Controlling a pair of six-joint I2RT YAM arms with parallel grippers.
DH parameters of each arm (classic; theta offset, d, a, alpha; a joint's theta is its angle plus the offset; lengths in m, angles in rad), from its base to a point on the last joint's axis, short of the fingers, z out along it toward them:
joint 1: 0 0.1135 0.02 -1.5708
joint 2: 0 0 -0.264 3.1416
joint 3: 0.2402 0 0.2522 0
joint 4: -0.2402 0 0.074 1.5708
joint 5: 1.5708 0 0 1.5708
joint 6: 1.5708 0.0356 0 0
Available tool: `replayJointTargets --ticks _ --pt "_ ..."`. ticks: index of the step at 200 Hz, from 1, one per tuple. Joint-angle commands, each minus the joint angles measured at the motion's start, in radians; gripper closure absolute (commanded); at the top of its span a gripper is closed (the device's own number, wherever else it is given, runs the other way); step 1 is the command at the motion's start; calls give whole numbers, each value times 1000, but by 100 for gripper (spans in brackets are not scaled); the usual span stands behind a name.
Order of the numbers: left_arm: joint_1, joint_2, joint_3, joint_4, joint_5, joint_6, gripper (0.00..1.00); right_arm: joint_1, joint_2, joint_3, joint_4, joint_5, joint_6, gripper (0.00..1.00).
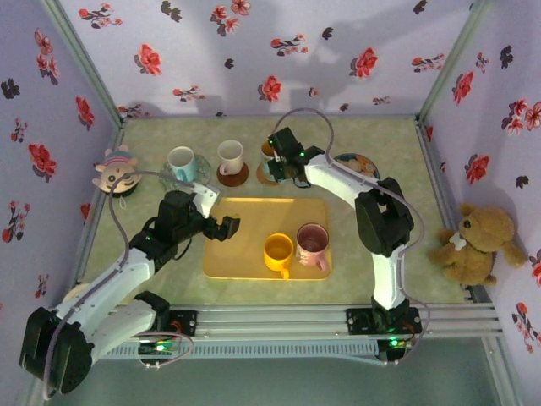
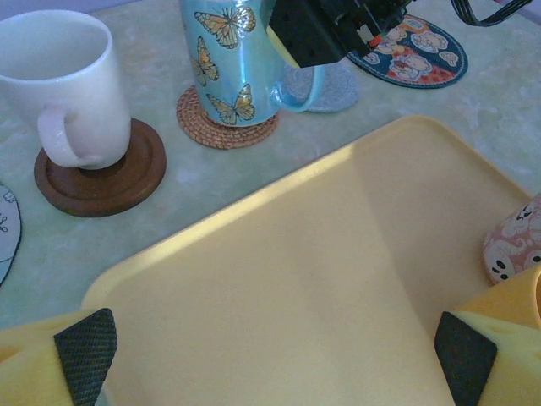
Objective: Place the cup by the coaster
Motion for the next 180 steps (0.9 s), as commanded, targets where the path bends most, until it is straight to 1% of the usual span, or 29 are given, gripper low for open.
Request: replayJointTargets --ticks 1,69,180 --pt "-6 4 4 37 4 18 0 -2 -9 58 96 33 -14 100" --pt "-6 1 1 31 12 11 0 -3 12 65 90 -20 -5 100" --pt "-6 -22 -1 9 7 -1 0 -3 -11 -2 71 -13 45 100"
